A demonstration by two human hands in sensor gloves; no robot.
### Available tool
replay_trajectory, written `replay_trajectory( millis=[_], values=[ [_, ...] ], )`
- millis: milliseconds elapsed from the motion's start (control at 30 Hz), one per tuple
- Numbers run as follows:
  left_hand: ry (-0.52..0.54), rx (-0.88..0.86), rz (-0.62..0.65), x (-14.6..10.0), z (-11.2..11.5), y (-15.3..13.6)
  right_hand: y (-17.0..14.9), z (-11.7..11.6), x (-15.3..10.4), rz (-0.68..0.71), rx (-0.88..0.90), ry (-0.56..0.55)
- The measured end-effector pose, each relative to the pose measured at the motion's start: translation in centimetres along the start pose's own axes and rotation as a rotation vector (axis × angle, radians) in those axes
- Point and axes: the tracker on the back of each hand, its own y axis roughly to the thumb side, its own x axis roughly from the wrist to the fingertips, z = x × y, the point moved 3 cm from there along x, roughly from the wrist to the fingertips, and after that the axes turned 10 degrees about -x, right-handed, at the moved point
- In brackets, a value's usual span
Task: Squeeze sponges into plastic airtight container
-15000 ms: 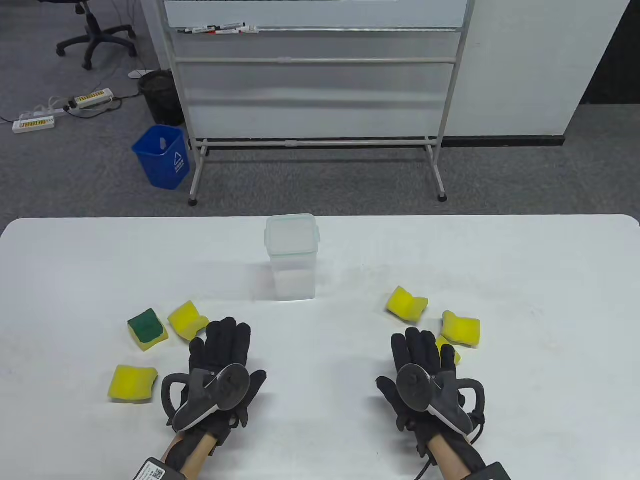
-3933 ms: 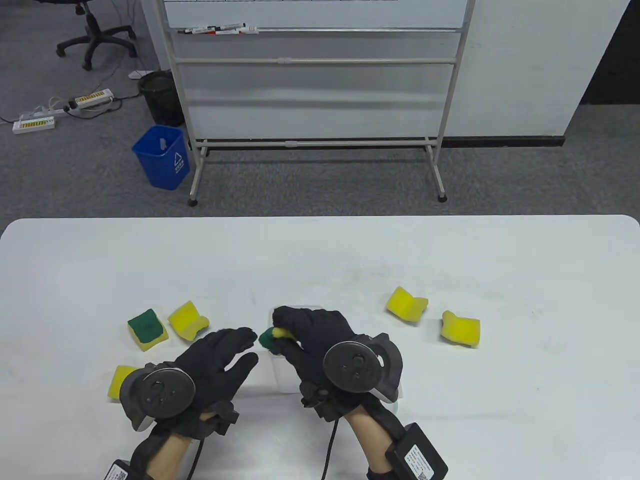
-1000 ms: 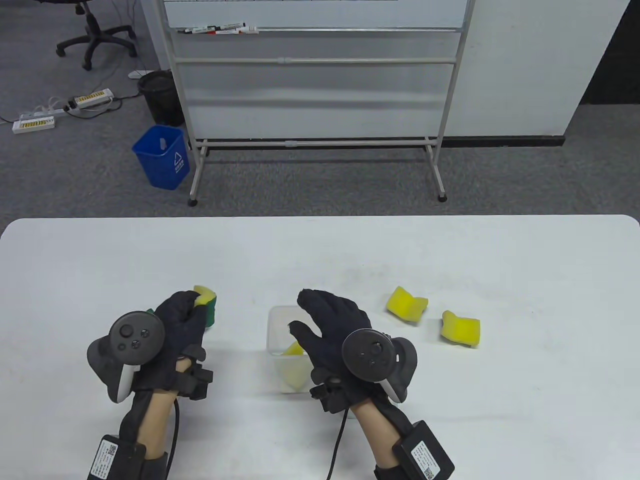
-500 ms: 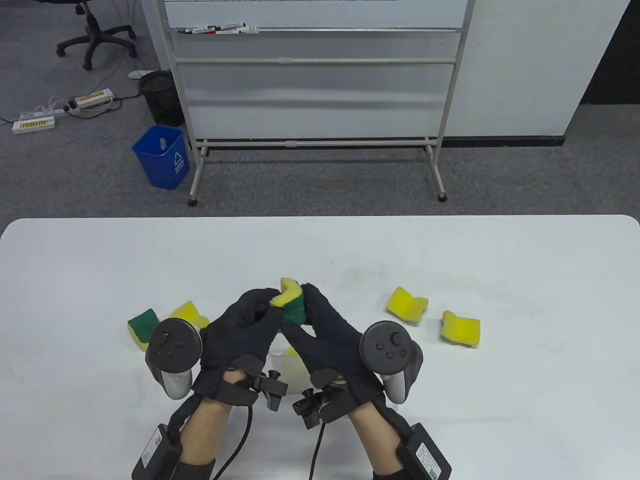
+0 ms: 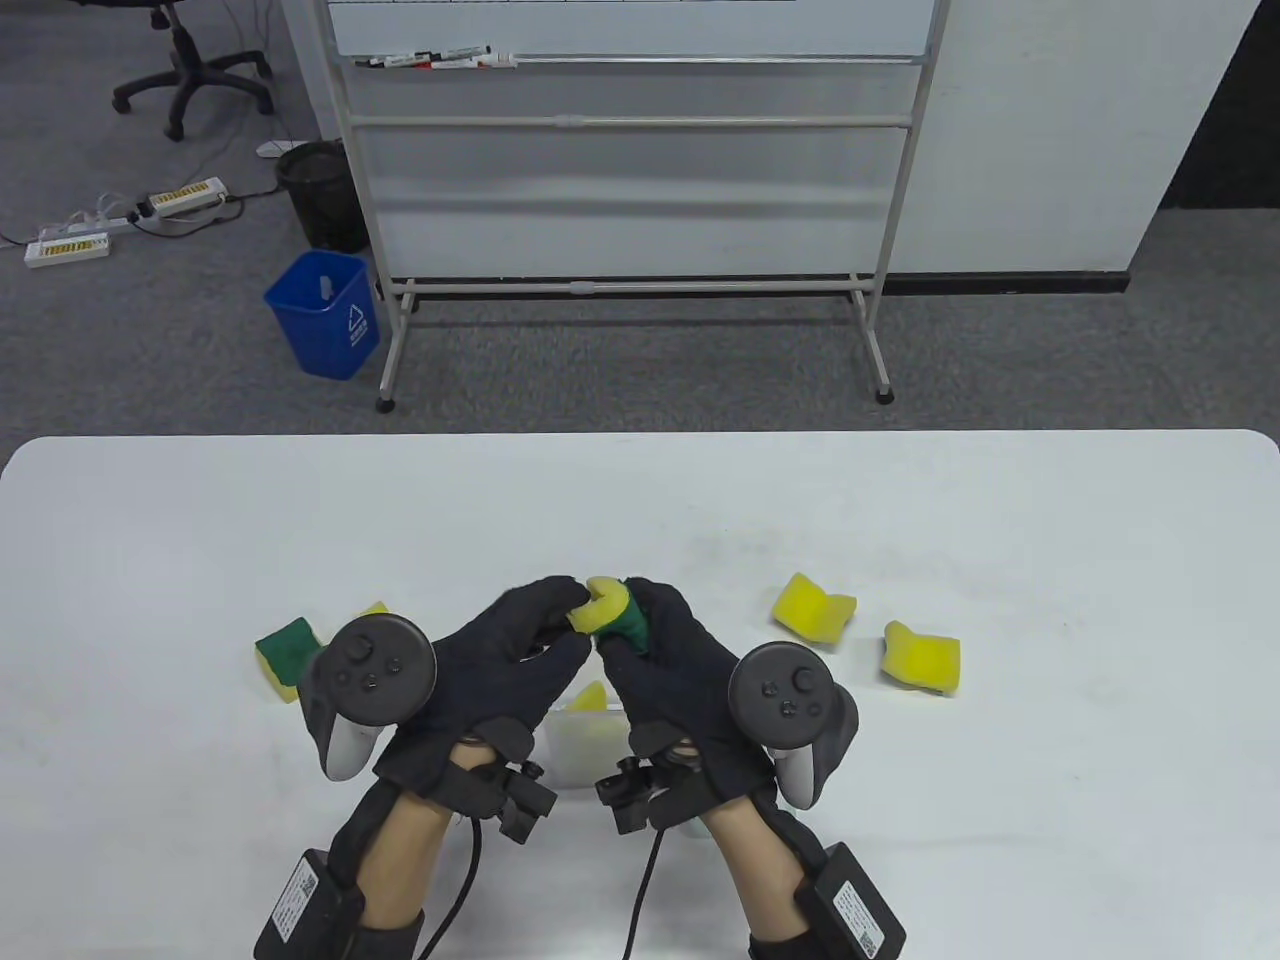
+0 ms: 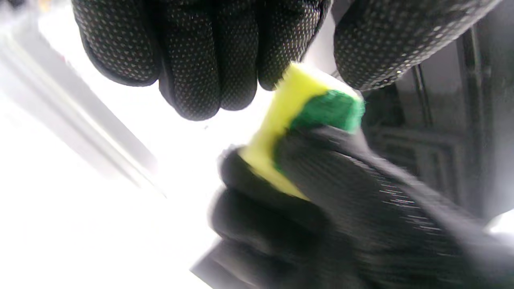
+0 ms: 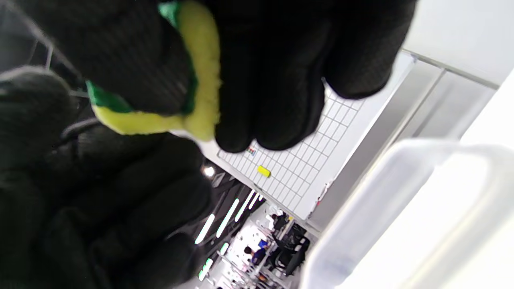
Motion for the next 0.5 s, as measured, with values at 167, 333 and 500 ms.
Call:
replay_trajectory(
  millis=[167,333,500],
  values=[
    [-0.178,0.000,0.121,0.5,0.6,0.1,0.7,-0.1,0.2,0.039,-0.017,0.106],
    [-0.151,-0.008,0.116,0.6,0.2,0.0,1.1,-0.2,0.1,0.067,-0.064,0.133],
    [-0.042,-0.006,0.055,0.8,-0.3,-1.2,1.6,-0.2,-0.2,0.110,-0.087,0.037]
  ],
)
